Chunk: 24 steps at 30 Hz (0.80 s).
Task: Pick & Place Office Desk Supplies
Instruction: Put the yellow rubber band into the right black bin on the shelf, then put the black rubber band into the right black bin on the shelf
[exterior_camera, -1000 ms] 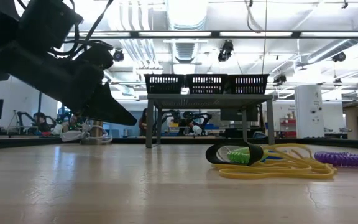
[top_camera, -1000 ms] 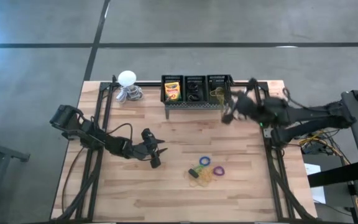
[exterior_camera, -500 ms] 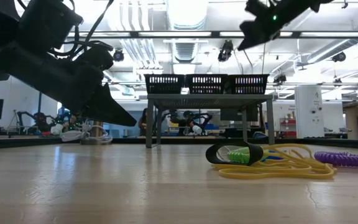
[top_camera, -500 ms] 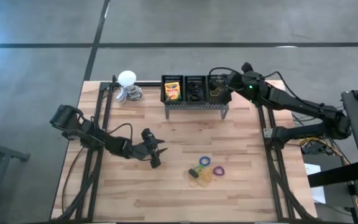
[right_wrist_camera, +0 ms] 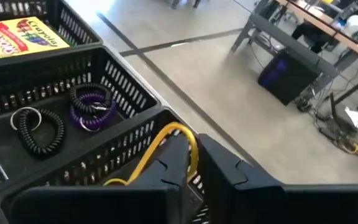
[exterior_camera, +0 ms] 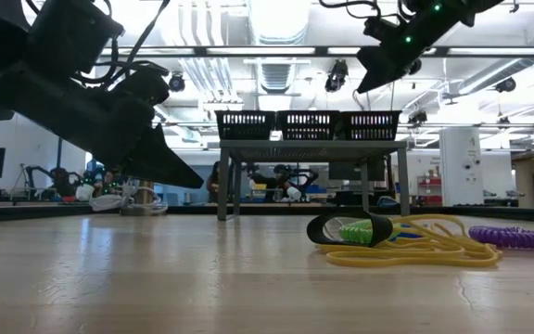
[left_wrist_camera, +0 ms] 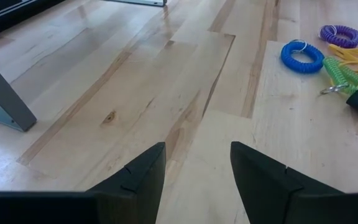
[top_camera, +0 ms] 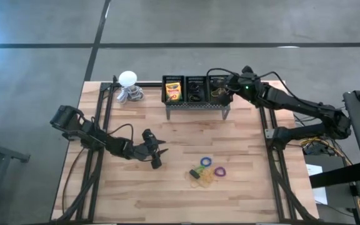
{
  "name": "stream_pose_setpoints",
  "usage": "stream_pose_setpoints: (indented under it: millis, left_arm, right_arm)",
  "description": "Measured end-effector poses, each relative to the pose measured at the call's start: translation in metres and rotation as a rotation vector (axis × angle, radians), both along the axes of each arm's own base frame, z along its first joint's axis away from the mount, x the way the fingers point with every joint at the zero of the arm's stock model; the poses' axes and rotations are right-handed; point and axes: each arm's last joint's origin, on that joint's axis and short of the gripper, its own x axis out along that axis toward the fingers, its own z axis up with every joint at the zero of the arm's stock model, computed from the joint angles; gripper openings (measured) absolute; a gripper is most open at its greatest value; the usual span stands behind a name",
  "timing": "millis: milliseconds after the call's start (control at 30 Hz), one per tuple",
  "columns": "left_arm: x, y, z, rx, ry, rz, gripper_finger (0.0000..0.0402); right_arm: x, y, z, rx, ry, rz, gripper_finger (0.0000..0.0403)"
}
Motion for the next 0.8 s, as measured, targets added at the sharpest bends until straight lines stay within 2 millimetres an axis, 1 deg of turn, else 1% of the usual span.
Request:
stream_pose_setpoints:
  millis: [233,367,467,567,667,800]
  left_arm:
    - [0.0,0.0,0.0,0.0,0.0,0.0,0.0186]
    - [0.0,0.0,0.0,0.0,0.0,0.0,0.0186]
    - [0.0,0.0,0.0,0.0,0.0,0.0,0.0186]
    - [0.0,0.0,0.0,0.0,0.0,0.0,0.0186]
    - [0.0,0.0,0.0,0.0,0.0,-0.001,0.0186]
    - [0.0,0.0,0.0,0.0,0.001,-0.001,0.0186]
  right_arm:
    - [-0.004,0.0,0.003,-0.003,-0.008,-0.012,0.0108]
    - [-0.006,0.012,0.011,-0.011,-0.055,0.028,0.0128]
    - [-0.005,0.03,0.016,0.004,-0.11,0.108,0.0134]
    - [-0.002,0.051,0.012,0.059,-0.15,0.213,0.0133]
    - [0.003,0.075,-0.003,0.114,-0.137,0.309,0.0127]
    - [0.007,0.11,-0.032,0.185,-0.085,0.438,0.0119]
